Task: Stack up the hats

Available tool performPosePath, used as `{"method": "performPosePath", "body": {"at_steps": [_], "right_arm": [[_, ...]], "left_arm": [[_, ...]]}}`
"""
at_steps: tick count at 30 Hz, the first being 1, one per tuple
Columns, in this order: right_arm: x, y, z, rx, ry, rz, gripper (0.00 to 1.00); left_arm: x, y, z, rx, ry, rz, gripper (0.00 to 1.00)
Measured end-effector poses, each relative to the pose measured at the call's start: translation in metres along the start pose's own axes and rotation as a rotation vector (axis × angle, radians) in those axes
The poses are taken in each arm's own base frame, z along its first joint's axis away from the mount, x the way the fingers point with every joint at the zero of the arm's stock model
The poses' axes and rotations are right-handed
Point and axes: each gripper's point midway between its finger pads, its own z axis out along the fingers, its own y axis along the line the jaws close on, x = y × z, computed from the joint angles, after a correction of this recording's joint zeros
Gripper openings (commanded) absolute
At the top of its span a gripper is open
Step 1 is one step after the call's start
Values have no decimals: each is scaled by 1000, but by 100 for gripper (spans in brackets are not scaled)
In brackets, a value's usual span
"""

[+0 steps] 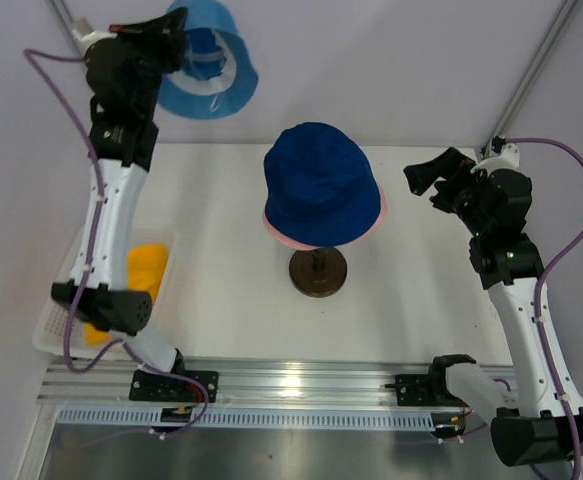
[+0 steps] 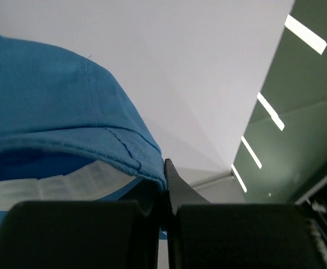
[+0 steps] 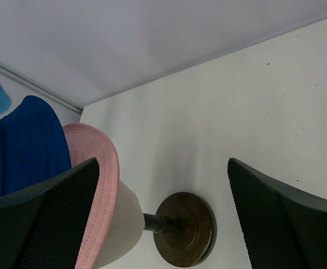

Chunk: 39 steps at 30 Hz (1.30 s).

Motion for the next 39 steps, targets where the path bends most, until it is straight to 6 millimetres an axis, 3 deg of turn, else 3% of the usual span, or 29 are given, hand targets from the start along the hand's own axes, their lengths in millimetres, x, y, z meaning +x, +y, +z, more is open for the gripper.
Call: {"method": "performPosePath", "body": {"at_steps": [4, 9, 13, 17, 19, 25, 35, 39], "right_arm": [[-2, 0, -1, 3, -7, -1, 99], [-5, 2, -5, 0, -23, -3, 100], [-9, 1, -8, 8, -40, -3, 99], [-12, 0, -12, 19, -54, -3, 99], [-12, 1, -14, 18, -55, -3, 100], [-16, 5, -21, 8, -72, -5, 99], [-17, 8, -26, -10, -90, 15, 99], [-15, 9, -24, -16, -83, 31, 99]], "left_arm": [[59, -16, 37, 78, 117, -6, 1], [124, -22, 48, 153, 213, -7, 1], [177, -20, 29, 166, 322, 5, 1], [227, -4, -7, 143, 471, 20, 1], [242, 7, -26, 121, 537, 32, 1], [243, 19, -67, 110, 619, 73, 1], [215, -42, -132, 284, 689, 76, 1], [209, -37, -155, 291, 710, 73, 1]]}}
